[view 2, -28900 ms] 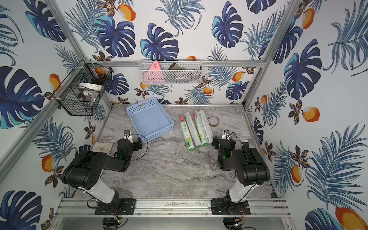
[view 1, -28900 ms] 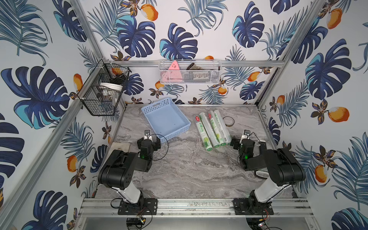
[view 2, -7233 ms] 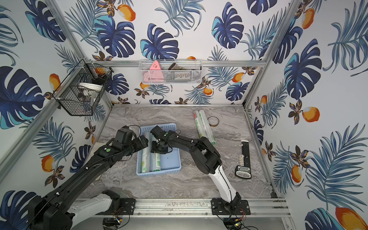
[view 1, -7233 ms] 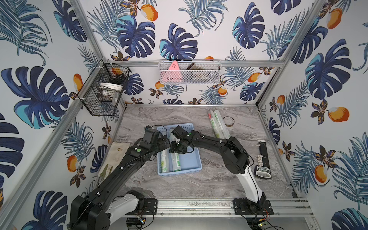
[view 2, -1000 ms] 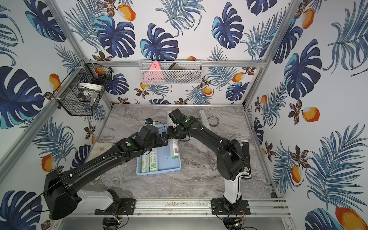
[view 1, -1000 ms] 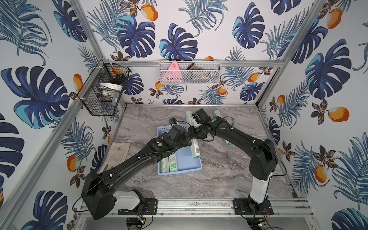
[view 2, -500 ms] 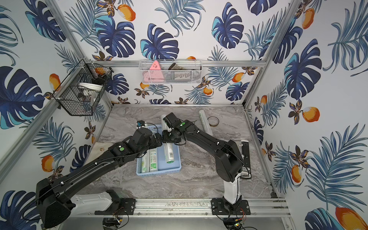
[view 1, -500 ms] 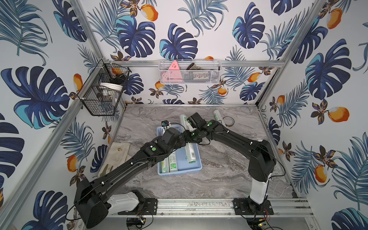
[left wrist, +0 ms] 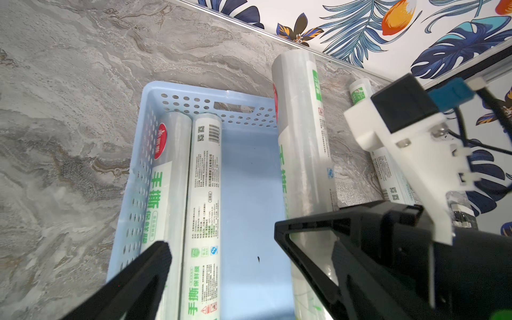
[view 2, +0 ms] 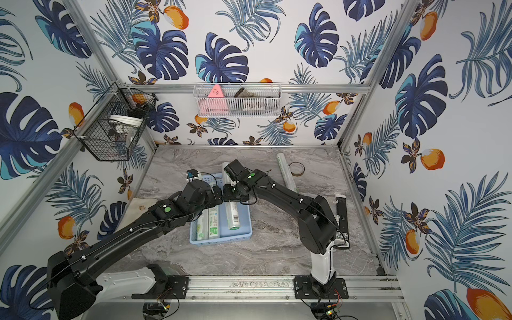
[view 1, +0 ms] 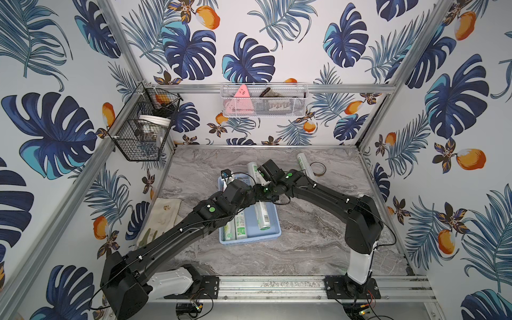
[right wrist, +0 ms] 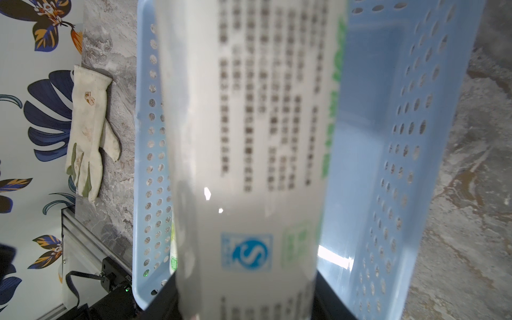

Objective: Put the plastic wrap into the basket
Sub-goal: Place the plastic wrap in the basket.

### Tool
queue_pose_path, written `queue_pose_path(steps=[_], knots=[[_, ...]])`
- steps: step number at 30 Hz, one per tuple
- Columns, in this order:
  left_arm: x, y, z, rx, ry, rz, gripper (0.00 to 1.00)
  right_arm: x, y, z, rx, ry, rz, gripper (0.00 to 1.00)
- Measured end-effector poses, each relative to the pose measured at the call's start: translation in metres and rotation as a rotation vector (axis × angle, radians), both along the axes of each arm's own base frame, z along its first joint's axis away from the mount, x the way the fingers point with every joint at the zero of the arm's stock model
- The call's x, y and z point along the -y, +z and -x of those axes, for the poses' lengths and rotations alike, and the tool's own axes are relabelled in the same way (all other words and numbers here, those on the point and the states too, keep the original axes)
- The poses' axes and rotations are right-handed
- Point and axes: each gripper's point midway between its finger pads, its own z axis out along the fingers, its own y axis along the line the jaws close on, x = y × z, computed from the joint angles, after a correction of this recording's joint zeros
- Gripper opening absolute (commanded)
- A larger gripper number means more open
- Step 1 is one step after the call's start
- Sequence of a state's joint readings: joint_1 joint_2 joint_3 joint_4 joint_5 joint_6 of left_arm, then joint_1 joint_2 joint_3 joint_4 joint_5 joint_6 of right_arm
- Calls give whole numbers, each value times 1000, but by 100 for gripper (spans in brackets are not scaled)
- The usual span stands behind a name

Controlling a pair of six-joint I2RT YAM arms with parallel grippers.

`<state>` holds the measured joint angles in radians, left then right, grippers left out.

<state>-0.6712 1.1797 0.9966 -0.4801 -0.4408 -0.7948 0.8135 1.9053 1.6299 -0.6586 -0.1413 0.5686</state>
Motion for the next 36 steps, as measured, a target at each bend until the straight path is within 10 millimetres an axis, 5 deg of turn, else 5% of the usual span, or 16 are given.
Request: queue_pose_path(steps=[15,36], knots=[[-7,-3,1,-5,37,-2,99,-1,-16,4,-33,-10,9,37],[-33,-5,9,-8,117,-46,99,-22,-72,10,-177,-10,1,37]])
